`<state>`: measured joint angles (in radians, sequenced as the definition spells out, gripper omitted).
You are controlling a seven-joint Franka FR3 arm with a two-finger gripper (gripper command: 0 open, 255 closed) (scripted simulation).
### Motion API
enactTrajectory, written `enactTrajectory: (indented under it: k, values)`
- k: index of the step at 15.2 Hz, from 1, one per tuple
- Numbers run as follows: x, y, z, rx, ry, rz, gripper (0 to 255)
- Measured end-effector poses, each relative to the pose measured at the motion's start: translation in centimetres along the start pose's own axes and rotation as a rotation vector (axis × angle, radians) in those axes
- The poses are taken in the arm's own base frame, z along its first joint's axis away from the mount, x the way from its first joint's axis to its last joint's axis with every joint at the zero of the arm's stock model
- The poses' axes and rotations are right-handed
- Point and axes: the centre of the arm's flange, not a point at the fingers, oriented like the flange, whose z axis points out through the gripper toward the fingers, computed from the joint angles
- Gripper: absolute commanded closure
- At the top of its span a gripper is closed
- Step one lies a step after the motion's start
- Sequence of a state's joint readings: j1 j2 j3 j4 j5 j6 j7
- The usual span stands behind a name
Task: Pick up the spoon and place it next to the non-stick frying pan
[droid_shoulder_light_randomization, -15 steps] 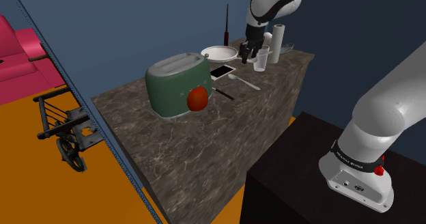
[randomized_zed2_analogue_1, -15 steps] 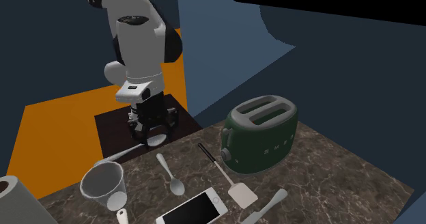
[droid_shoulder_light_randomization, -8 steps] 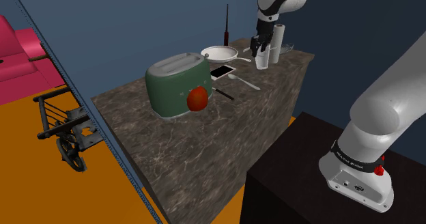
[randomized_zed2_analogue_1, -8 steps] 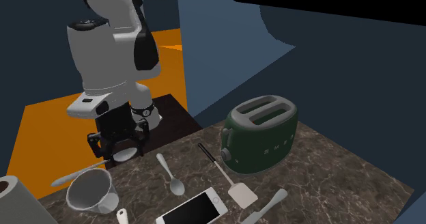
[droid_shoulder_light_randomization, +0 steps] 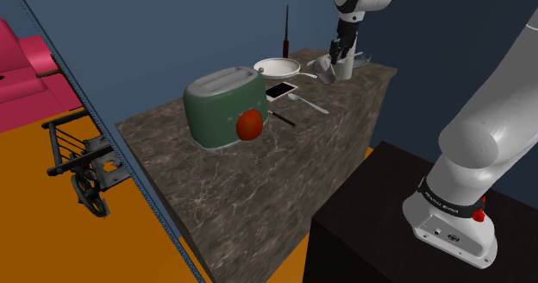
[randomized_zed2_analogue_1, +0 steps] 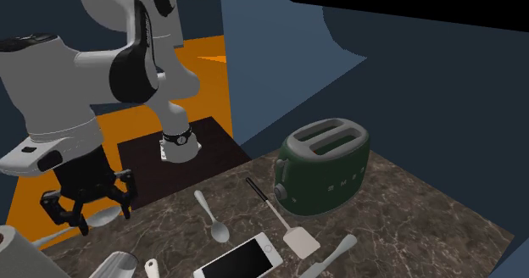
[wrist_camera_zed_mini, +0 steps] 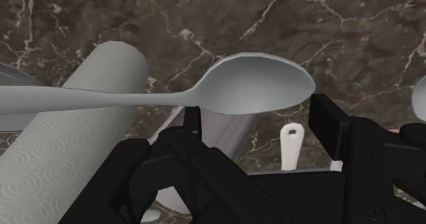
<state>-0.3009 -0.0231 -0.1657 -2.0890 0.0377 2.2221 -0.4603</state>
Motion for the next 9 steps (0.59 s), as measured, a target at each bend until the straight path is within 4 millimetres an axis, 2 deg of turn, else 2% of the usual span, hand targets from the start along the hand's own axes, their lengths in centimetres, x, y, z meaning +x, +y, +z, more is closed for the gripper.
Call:
enactTrajectory:
  k: [3,9]
  values:
    - [-0.4,0.6,1.2,0.000,0.000,-0.001,255]
    - [-0.9,0.5,4.5,0.000,0.000,-0.001,255]
